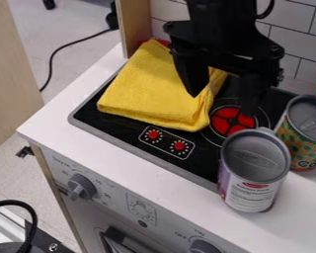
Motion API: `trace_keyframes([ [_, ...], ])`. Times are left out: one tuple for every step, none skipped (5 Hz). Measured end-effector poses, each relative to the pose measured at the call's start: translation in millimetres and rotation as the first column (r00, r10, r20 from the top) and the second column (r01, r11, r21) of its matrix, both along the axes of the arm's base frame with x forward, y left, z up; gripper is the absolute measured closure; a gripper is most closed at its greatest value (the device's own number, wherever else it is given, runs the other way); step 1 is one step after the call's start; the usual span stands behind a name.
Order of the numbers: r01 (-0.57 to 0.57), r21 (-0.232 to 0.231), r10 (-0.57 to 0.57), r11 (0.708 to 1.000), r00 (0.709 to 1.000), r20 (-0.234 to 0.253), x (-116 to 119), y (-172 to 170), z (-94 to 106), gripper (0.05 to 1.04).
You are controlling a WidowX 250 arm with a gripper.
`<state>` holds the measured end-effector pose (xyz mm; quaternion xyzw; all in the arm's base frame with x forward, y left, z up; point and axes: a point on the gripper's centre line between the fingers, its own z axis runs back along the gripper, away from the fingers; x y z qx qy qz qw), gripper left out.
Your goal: Put the silver tin on the left edge side of the burner
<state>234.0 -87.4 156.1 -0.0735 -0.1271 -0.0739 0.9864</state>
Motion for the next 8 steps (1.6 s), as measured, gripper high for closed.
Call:
trace_keyframes([
  [-0.009,0.006,0.009,1.0,1.0,-0.014,-2,1,-4.0,0.087],
  [-0.081,0.012,0.081,0.997,0.997,0.02,-9,-2,1.8,0.087],
  [-0.236,-0.001,0.236,0.972,0.971,-0.033,-16,-3,3.6,0.087],
  [-0.472,0.027,0.473,0.881,0.88,-0.054,-16,-12,7.9,0.087],
  [-0.663,0.056,0.654,0.746,0.715,-0.246,-7,-30,-7.5,0.087],
  [-0.789,-0.008,0.755,0.614,0.59,-0.285,-1,-46,-12.2,0.087],
  [-0.863,-0.067,0.801,0.5,0.491,-0.343,-1,-57,-27.2,0.087],
  [-0.905,-0.069,0.837,0.42,0.415,-0.356,-8,-68,-32.6,0.087],
])
